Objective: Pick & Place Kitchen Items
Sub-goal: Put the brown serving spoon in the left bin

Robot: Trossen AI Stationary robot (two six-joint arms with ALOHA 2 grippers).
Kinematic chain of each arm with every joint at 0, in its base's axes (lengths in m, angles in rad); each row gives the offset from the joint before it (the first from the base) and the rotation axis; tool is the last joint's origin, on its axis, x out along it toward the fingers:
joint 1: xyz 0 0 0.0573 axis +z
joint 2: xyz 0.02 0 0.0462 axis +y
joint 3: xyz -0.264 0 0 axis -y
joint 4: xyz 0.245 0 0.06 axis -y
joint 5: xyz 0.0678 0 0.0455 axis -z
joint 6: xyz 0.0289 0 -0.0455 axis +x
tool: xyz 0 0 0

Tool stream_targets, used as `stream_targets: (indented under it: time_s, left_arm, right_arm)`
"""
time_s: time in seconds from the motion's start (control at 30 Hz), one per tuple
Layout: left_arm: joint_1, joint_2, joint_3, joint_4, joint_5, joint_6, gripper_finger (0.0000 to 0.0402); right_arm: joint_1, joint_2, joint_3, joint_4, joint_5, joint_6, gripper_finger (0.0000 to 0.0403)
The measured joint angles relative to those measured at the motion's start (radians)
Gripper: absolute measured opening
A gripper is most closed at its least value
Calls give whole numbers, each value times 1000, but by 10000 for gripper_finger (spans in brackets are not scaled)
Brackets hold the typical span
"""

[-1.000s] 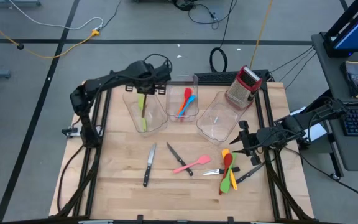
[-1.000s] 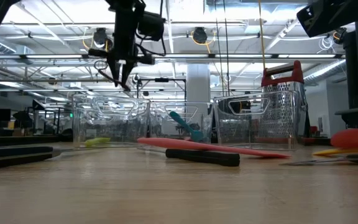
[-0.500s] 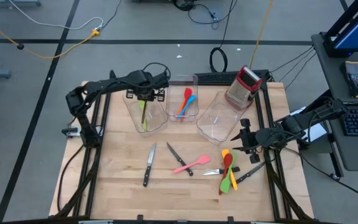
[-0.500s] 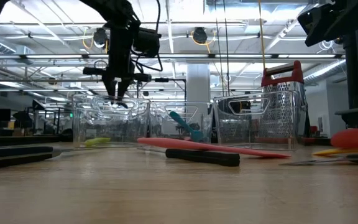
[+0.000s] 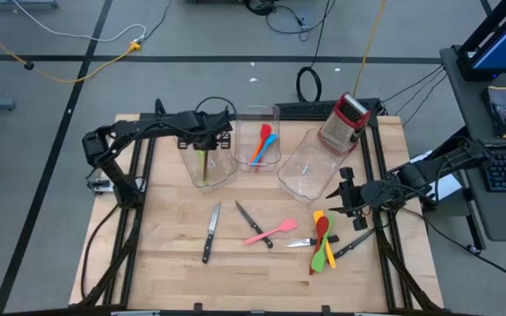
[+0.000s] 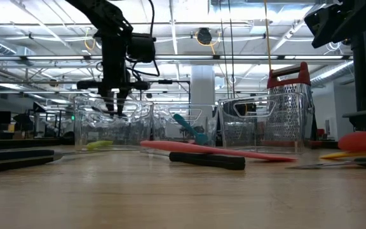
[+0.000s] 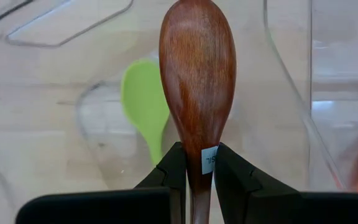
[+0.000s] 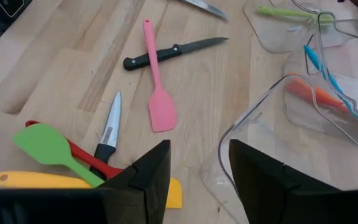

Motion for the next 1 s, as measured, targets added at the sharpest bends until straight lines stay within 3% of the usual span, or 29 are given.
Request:
stream_targets:
  time_s: [0.57,1.0]
  left_arm:
    - [17,4,-157,215,28,-18,47]
    - [19,4,-198,282,38,21,47]
  right_arm:
    - [0,0,0,1,-1,52,155]
    - [0,0,0,1,-3,52,155]
